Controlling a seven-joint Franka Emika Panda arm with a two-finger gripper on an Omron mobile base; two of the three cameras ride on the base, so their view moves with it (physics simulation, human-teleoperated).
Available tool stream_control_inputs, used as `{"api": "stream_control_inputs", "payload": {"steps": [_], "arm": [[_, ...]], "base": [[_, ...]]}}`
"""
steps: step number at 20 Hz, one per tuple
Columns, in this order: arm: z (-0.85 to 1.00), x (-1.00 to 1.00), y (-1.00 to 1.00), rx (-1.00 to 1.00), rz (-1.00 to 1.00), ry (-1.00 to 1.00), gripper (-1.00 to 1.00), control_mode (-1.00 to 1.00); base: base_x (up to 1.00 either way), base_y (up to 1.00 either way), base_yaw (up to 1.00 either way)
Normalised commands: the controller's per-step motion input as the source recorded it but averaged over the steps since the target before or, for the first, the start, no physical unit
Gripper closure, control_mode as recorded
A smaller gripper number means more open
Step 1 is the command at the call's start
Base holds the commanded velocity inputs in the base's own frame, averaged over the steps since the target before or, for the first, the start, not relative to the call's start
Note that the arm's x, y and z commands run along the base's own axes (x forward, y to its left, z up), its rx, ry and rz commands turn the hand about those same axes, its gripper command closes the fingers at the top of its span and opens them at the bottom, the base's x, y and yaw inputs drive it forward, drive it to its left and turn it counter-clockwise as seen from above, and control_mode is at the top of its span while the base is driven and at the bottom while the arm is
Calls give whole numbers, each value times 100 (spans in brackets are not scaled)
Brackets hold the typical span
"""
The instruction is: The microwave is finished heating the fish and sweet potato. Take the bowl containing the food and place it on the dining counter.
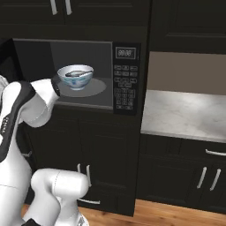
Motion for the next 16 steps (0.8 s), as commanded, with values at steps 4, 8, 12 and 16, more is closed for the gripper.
{"api": "stream_control_inputs", "payload": {"steps": [4,8,12,16], "arm": [[0,0,4,-2,0,1,-100,-100],[1,0,-2,0,-18,-8,-100,-100],[13,4,-71,0,-39,-3,-100,-100],[12,15,-100,0,-52,0,-100,-100]], "base": [[0,0,0],[0,0,0],[0,0,0],[0,0,0]]}}
